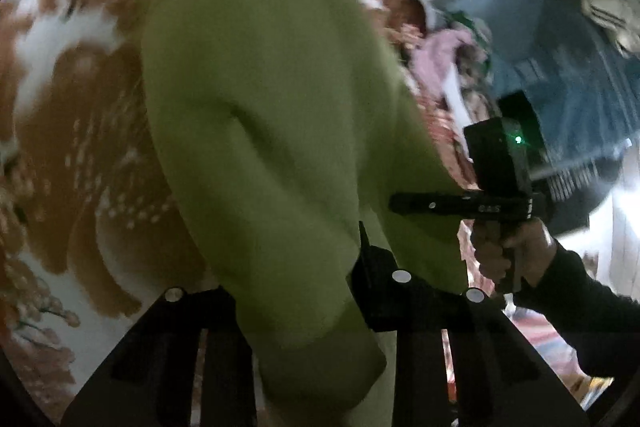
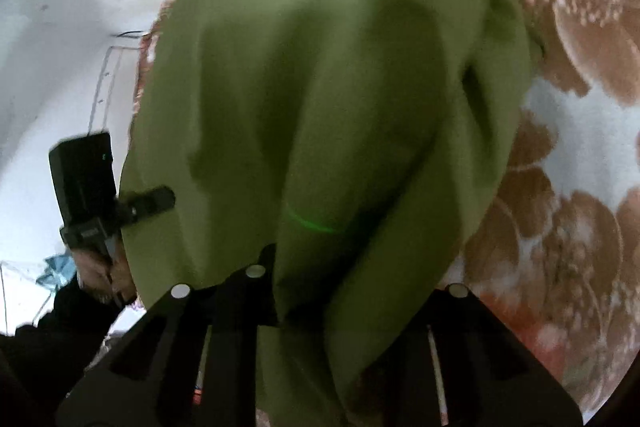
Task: Fold large clothes
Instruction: 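Grasp the folded jacket with both tools and lift it off the blanket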
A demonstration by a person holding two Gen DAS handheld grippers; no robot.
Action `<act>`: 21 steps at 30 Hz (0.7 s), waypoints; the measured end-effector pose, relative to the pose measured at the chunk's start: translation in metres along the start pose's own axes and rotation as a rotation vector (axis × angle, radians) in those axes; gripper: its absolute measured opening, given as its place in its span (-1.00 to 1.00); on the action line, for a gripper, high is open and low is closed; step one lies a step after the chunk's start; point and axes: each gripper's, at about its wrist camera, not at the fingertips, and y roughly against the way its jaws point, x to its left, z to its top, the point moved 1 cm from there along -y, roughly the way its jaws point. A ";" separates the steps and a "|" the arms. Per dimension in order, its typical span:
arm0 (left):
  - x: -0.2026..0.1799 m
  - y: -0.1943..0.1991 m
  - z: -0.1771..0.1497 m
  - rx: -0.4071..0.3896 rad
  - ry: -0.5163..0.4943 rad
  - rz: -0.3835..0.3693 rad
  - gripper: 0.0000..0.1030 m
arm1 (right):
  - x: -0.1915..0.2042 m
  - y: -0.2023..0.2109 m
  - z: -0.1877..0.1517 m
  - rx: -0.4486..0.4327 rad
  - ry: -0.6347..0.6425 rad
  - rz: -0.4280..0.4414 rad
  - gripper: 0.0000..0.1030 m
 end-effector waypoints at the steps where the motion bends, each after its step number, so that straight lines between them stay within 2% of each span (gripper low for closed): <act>1: -0.012 0.004 0.004 0.005 -0.023 -0.006 -0.50 | -0.001 0.006 -0.004 -0.012 -0.014 0.013 -0.63; 5: -0.067 0.013 0.015 0.050 -0.136 -0.022 -0.51 | 0.000 0.056 -0.038 -0.107 -0.072 0.035 -0.63; 10: -0.147 -0.016 0.024 0.139 -0.281 -0.082 -0.51 | -0.018 0.137 -0.113 -0.262 -0.189 0.010 -0.63; 13: -0.208 -0.048 0.011 0.218 -0.390 -0.137 -0.51 | -0.040 0.189 -0.169 -0.330 -0.279 -0.031 -0.63; 16: -0.256 -0.089 -0.009 0.275 -0.453 -0.217 -0.51 | -0.058 0.239 -0.222 -0.382 -0.345 -0.120 -0.64; 18: -0.293 -0.127 -0.023 0.324 -0.503 -0.275 -0.51 | -0.073 0.267 -0.254 -0.417 -0.401 -0.176 -0.64; 21: -0.343 -0.187 -0.046 0.398 -0.569 -0.358 -0.51 | -0.120 0.316 -0.302 -0.477 -0.498 -0.263 -0.64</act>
